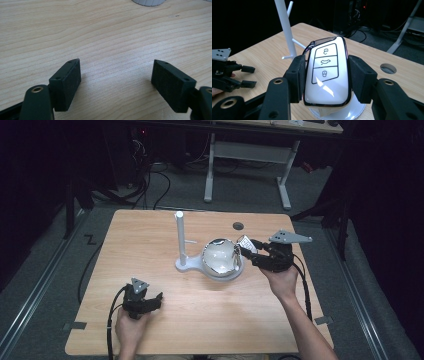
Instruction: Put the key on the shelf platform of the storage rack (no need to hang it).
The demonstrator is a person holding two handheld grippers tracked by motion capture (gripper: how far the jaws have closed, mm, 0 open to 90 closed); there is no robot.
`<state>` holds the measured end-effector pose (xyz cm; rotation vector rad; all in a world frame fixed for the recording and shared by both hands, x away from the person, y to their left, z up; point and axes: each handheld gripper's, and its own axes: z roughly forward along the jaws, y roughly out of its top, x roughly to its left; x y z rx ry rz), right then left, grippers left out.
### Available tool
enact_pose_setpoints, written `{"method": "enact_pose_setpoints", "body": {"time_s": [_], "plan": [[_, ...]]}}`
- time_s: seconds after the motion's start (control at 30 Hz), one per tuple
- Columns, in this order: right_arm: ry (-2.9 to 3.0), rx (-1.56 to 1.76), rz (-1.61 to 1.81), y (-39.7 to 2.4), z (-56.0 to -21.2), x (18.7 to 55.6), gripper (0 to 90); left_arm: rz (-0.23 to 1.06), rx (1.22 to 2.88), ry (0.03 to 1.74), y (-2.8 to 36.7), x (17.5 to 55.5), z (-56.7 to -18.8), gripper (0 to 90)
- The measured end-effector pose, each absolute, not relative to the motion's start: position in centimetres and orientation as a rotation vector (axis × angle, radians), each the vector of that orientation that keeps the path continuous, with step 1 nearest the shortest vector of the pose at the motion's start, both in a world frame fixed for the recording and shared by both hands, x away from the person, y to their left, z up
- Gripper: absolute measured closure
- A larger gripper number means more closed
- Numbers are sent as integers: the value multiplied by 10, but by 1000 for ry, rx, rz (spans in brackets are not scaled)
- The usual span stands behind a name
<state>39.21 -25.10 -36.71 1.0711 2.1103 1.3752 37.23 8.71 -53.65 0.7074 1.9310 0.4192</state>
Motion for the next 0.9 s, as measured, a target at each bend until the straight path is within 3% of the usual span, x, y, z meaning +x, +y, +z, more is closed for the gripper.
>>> {"method": "enact_pose_setpoints", "body": {"time_s": [0.9], "plan": [[2216,1111,1309,-228,-397,423,510,416,704,1932,88,372,-536,240]]}}
